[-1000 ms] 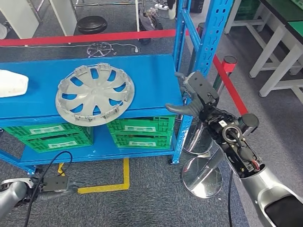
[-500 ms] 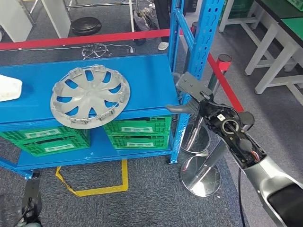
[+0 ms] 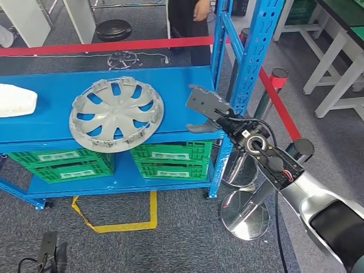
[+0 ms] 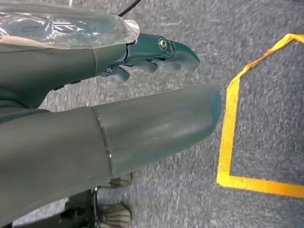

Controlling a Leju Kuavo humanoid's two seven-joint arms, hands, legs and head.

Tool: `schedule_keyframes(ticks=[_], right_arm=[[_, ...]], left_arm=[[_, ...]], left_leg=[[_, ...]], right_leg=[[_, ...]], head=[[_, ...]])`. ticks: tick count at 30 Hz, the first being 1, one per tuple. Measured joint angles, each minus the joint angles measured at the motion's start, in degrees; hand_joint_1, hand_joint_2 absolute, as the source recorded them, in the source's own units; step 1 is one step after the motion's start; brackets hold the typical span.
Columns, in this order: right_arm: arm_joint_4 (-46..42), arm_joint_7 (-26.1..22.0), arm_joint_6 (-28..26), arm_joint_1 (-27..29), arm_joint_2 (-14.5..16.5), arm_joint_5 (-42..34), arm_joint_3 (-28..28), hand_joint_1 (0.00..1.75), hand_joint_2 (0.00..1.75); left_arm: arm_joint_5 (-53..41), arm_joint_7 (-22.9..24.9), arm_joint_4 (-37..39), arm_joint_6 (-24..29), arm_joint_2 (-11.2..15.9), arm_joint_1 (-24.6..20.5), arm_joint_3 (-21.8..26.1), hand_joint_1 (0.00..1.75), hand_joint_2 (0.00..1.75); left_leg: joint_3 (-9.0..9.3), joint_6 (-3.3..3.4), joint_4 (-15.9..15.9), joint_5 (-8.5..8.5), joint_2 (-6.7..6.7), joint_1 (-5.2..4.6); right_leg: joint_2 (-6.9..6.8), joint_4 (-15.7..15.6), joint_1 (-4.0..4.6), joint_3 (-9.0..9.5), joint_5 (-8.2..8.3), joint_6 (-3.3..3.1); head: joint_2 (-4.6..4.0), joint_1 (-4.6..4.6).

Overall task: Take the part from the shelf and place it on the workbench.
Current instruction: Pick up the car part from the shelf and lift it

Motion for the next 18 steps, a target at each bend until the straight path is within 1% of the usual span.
schedule_keyframes(ticks=[9,13,18], right_arm=[[2.82,-2.25,-0.13,-3.52,2.18,0.31,4.25,0.0,1.75],[6.39,-4.39,0.37,-5.94,3.84,-1.75,5.9,0.0,0.0],[11.9,-7.26,0.76,-8.78,6.2,-3.36,7.33,0.0,0.0]], left_arm=[[0.67,-0.02,0.84,2.17,-1.63,0.08,2.03,0.0,0.0],[1.14,0.01,1.18,2.2,-2.09,0.07,2.12,0.0,0.0],[1.15,0.01,1.51,2.62,-2.51,0.04,2.14,0.0,0.0]], left_leg=[[0.0,0.0,0.0,0.0,0.0,0.0],[0.0,0.0,0.0,0.0,0.0,0.0],[0.0,0.0,0.0,0.0,-0.01,0.0]], right_leg=[[0.0,0.0,0.0,0.01,0.0,0.0],[0.0,0.0,0.0,0.0,0.0,0.0],[-0.01,0.01,0.0,0.01,0.0,0.0]], head=[[0.0,-0.01],[0.0,-0.01],[0.0,0.0]])
